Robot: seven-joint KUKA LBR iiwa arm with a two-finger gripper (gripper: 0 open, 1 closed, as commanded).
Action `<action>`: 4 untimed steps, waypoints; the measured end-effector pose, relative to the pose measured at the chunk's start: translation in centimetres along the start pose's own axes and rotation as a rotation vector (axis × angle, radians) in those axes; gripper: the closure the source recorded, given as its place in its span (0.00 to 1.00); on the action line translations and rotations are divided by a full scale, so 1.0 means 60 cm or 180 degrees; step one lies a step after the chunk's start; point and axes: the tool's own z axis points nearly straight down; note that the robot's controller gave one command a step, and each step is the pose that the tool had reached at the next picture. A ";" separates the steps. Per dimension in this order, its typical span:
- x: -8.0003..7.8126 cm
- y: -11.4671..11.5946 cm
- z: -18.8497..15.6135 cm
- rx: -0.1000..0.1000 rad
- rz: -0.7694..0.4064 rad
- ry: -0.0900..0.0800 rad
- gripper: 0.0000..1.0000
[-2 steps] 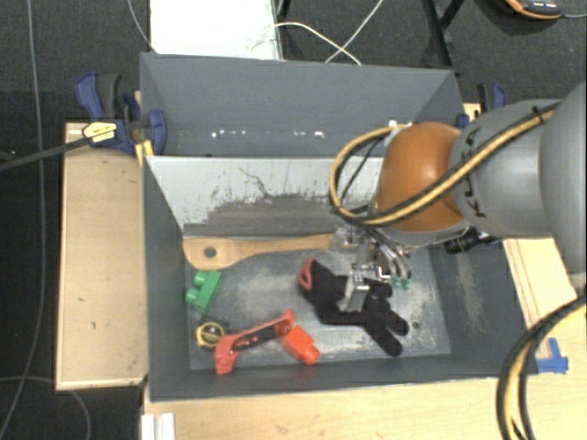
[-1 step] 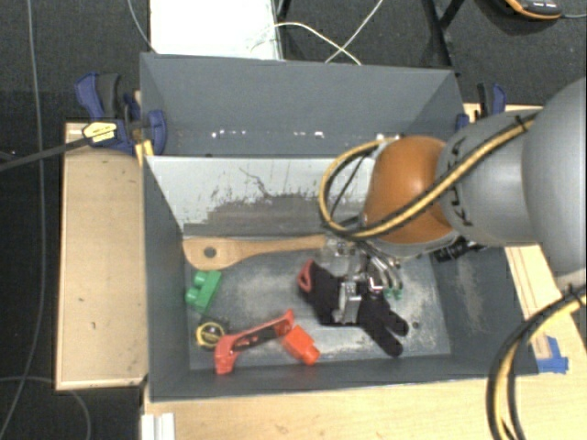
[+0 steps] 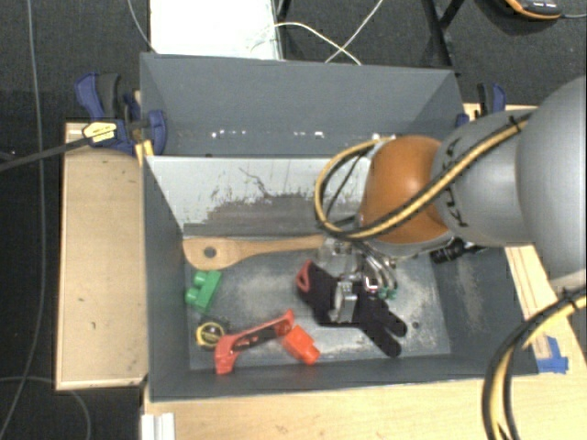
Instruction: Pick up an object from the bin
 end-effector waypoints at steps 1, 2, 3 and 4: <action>0.056 -0.032 -0.164 -0.0001 -0.0432 0.0002 0.00; 0.038 -0.025 -0.149 0.0002 -0.0305 -0.0057 0.00; 0.030 -0.008 -0.103 0.0009 -0.1516 -0.0041 0.00; 0.041 0.012 -0.041 -0.0001 -0.0753 -0.0022 0.00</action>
Offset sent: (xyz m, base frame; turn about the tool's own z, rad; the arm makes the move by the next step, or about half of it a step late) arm -0.0056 0.0089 -0.0009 0.0132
